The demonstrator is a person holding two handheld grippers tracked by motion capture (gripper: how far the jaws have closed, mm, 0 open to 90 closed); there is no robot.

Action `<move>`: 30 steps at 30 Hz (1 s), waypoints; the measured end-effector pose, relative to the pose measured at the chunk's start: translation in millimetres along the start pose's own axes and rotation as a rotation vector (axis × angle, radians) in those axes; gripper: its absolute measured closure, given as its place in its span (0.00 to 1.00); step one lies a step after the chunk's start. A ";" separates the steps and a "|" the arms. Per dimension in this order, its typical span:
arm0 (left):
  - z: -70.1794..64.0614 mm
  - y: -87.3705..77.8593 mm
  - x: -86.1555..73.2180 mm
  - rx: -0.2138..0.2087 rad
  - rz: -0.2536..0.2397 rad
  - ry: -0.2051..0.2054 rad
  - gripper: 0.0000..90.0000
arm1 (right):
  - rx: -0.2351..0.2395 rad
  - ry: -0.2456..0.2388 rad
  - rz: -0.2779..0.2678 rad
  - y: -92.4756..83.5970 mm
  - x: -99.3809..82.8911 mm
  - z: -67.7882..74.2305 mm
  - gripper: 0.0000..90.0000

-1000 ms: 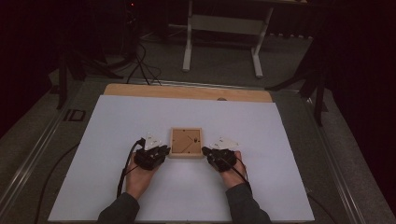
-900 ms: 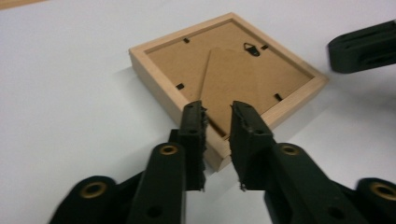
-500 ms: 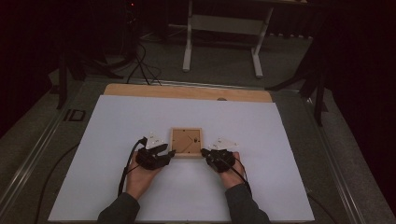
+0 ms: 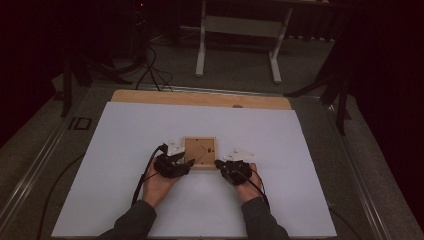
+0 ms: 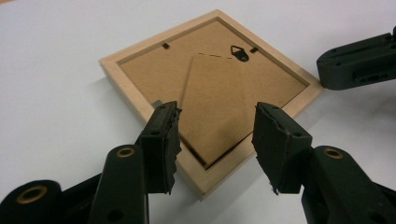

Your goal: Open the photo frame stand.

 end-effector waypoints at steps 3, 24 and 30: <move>-0.3 3.4 0.0 0.003 0.005 0.006 0.57 | 0.000 0.000 -0.002 0.0 -0.3 0.2 0.98; 1.1 22.3 10.2 0.003 0.079 0.057 0.56 | -0.004 -0.010 -0.021 0.0 -2.3 1.0 0.98; 2.9 19.8 19.7 -0.001 0.104 0.056 0.56 | -0.002 -0.013 -0.021 0.0 -2.4 0.9 0.98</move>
Point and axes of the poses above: each handheld gripper's, and its own axes: y roughly forward along the jaws, x roughly out of its top, z roughly to its left, the point moved 3 cm from there along y, roughly forward along the jaws, and after that the axes turned 11 degrees about y, right-handed, at the moved point
